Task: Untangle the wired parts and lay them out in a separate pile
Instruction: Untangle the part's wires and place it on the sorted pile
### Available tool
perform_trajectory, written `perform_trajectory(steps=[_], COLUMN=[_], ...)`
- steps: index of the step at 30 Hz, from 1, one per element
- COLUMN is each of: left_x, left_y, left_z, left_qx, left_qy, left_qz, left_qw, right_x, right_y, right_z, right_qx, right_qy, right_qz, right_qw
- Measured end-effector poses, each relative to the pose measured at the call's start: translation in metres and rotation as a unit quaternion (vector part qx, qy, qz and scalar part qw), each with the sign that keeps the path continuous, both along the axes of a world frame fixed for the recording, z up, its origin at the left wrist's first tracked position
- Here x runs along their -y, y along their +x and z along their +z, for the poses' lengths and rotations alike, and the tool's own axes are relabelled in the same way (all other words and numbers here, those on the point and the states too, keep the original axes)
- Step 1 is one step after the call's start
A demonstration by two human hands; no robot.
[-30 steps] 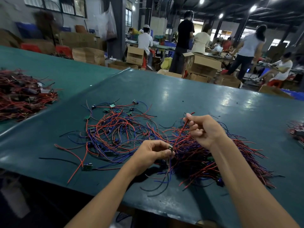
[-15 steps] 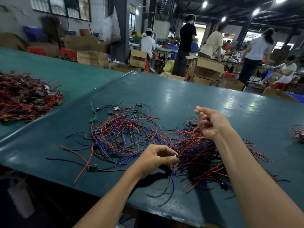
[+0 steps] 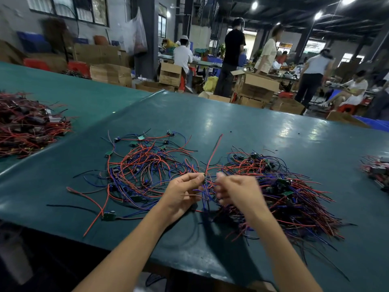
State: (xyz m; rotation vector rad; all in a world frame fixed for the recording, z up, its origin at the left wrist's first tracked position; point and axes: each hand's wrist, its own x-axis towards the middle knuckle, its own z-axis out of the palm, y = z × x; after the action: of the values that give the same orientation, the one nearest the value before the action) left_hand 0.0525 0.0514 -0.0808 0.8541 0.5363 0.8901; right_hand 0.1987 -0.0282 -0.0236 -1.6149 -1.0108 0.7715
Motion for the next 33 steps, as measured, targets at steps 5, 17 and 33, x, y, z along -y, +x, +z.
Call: perform_trajectory(steps=[5,17,33], left_x=[0.002,0.004,0.000], left_y=[0.000,0.004,0.007], left_z=[0.001,-0.001,-0.004], left_qx=[-0.006,-0.039,-0.069], left_qy=[-0.003,0.028,0.022], left_qz=[-0.005,0.003,0.092], left_qw=[1.000,0.999,0.993], right_x=[-0.003,0.003,0.055], right_y=[-0.022,-0.018,-0.038], right_z=[-0.019,-0.030,-0.048], right_qx=[-0.122,-0.252,0.092], right_qy=[-0.078,-0.022,0.104], right_qz=[0.123,0.101,0.086], right_qw=[0.982,0.962,0.987])
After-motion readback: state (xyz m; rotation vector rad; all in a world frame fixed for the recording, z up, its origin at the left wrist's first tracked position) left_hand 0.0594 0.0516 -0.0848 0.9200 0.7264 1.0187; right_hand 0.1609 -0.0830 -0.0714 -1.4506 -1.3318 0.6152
